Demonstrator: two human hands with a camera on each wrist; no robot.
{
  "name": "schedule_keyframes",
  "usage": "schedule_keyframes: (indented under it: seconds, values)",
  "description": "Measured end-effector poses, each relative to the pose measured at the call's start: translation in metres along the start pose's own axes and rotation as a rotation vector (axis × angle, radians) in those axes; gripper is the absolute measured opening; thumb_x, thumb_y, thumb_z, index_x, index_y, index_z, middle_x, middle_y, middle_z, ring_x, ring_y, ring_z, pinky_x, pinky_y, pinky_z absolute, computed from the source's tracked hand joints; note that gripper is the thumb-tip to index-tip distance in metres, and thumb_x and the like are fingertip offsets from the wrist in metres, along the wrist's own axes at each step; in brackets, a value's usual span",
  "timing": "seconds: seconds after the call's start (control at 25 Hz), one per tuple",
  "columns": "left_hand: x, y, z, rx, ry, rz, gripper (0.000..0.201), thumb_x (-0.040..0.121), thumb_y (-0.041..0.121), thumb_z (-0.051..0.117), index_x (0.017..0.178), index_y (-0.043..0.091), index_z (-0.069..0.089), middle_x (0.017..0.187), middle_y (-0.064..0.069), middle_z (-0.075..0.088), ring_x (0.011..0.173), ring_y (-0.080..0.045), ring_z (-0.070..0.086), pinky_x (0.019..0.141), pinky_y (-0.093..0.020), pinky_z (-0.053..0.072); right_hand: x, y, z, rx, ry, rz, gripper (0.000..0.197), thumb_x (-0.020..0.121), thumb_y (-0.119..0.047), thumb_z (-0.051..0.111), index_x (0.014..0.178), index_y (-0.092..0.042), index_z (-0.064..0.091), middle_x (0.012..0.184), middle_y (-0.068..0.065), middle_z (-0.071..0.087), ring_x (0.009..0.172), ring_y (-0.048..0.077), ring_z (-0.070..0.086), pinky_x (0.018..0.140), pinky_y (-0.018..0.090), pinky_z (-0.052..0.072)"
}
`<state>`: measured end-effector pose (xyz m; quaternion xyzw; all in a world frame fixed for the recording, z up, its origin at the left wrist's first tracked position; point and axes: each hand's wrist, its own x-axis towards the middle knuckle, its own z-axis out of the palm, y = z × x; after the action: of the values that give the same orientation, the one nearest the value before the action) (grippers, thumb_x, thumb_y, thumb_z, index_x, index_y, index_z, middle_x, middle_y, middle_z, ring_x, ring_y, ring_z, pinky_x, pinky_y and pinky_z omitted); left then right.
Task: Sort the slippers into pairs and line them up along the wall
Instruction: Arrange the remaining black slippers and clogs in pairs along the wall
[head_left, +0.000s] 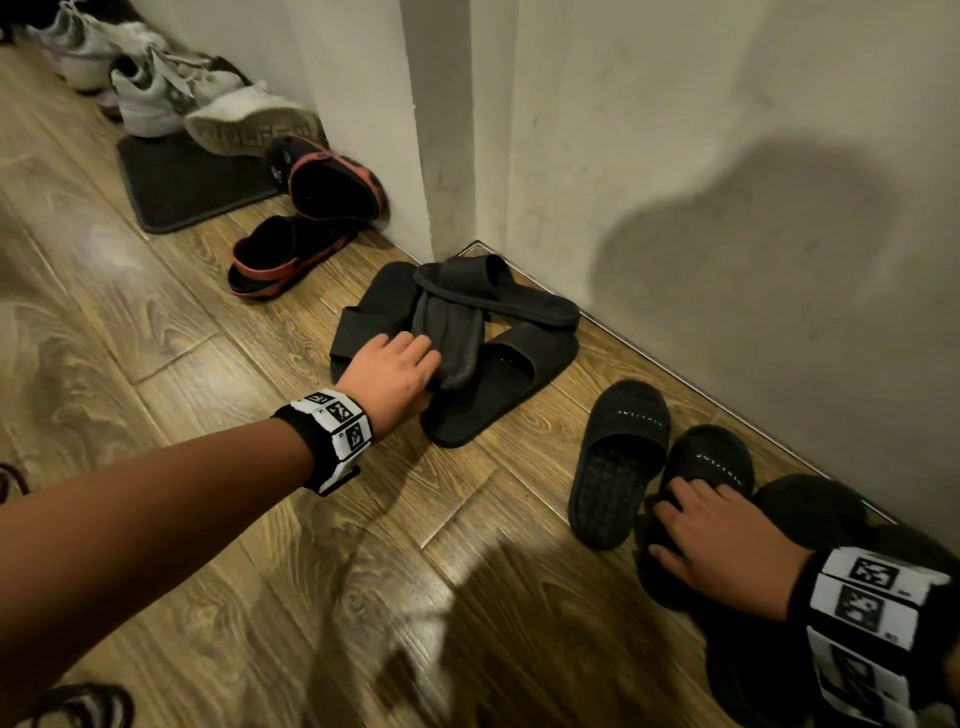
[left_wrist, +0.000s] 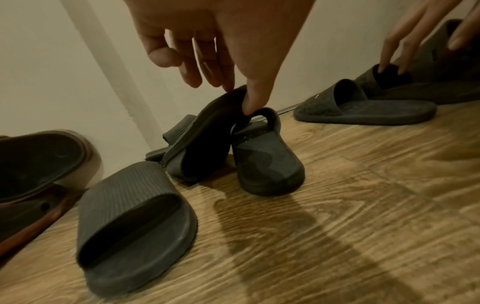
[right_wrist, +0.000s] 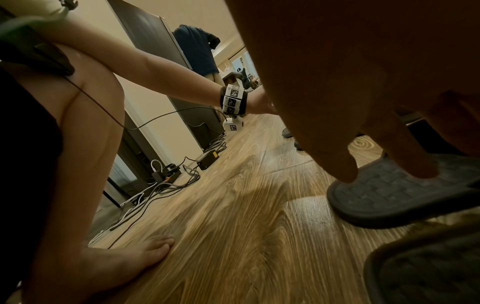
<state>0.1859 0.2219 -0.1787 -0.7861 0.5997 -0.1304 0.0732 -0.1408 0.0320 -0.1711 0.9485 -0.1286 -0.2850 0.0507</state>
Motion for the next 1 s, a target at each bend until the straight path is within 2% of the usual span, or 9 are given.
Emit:
schedule_keyframes:
  seconds: [0.12,0.28,0.36,0.44,0.56,0.64,0.72,0.88,1.0]
  values:
    - [0.003,0.002,0.003,-0.191,0.111,-0.172,0.031,0.071,0.033,0.071,0.084,0.008,0.058,0.083,-0.012,0.060,0.079,-0.031,0.062,0.060,-0.038,0.049,0.002,-0.004,-0.003,0.004,0.010,-0.012,0.052,0.095,-0.055,0.033,0.131,-0.020,0.046,0.133,0.005,0.045,0.119,0.021,0.046,0.098,0.034,0.037]
    - [-0.002,-0.015,0.005,-0.554,0.162,-0.714,0.030,0.071,0.049,0.063,0.084,0.024,0.052,0.088,0.001,0.058,0.079,-0.019,0.055,0.063,-0.030,0.043,0.007,-0.007,-0.007,-0.003,0.023,-0.014,0.053,0.095,-0.055,0.034,0.131,-0.020,0.047,0.132,0.006,0.045,0.119,0.022,0.046,0.098,0.034,0.038]
    - [-0.011,-0.025,0.007,-0.727,0.177,-0.928,0.028,0.070,0.052,0.061,0.078,0.027,0.050,0.075,0.008,0.056,0.071,-0.017,0.054,0.063,-0.028,0.040,0.008,-0.006,-0.006,-0.004,0.023,-0.016,0.053,0.095,-0.056,0.034,0.131,-0.020,0.046,0.132,0.006,0.045,0.119,0.022,0.046,0.098,0.035,0.038]
    - [-0.021,-0.034,0.012,-0.864,0.192,-1.115,0.031,0.074,0.049,0.061,0.066,0.021,0.050,0.059,0.008,0.052,0.067,-0.024,0.057,0.062,-0.028,0.037,0.007,-0.005,-0.005,-0.004,0.018,-0.020,0.053,0.095,-0.056,0.033,0.132,-0.020,0.046,0.132,0.006,0.045,0.119,0.022,0.046,0.097,0.035,0.038]
    - [-0.033,-0.042,0.026,-0.908,-0.051,-1.316,0.043,0.082,0.043,0.061,0.057,0.008,0.056,0.061,-0.013,0.060,0.078,-0.038,0.066,0.068,-0.039,0.051,0.005,-0.004,-0.003,-0.003,0.017,-0.022,0.053,0.094,-0.056,0.033,0.132,-0.021,0.046,0.133,0.005,0.044,0.119,0.021,0.046,0.097,0.034,0.037]
    - [-0.039,-0.038,0.033,-1.004,-0.376,-1.322,0.042,0.084,0.042,0.064,0.078,0.000,0.064,0.082,-0.019,0.068,0.072,-0.034,0.067,0.067,-0.039,0.056,0.004,-0.004,-0.002,0.000,0.019,-0.020,0.053,0.094,-0.057,0.033,0.131,-0.021,0.046,0.132,0.004,0.044,0.118,0.020,0.046,0.097,0.033,0.038]
    - [-0.042,-0.032,0.035,-1.049,-0.545,-1.272,0.040,0.084,0.041,0.065,0.079,0.002,0.064,0.079,-0.014,0.067,0.056,-0.025,0.059,0.054,-0.027,0.048,0.004,-0.005,-0.003,0.000,0.023,-0.019,0.053,0.094,-0.057,0.033,0.131,-0.022,0.046,0.131,0.003,0.045,0.118,0.019,0.046,0.096,0.033,0.038]
    - [-0.041,-0.021,0.033,-0.901,-0.590,-1.070,0.043,0.084,0.043,0.062,0.057,0.009,0.062,0.060,-0.006,0.065,0.046,-0.022,0.055,0.046,-0.021,0.043,0.003,-0.005,-0.005,-0.008,0.020,-0.019,0.053,0.094,-0.057,0.033,0.132,-0.022,0.046,0.134,0.004,0.044,0.119,0.020,0.046,0.096,0.033,0.038]
    - [-0.034,-0.019,0.027,-0.787,-0.598,-0.959,0.043,0.085,0.039,0.061,0.077,-0.002,0.071,0.082,-0.019,0.073,0.070,-0.032,0.068,0.066,-0.037,0.057,0.000,-0.005,-0.004,-0.020,0.011,-0.021,0.053,0.094,-0.057,0.033,0.131,-0.022,0.047,0.133,0.004,0.045,0.118,0.020,0.047,0.096,0.033,0.038]
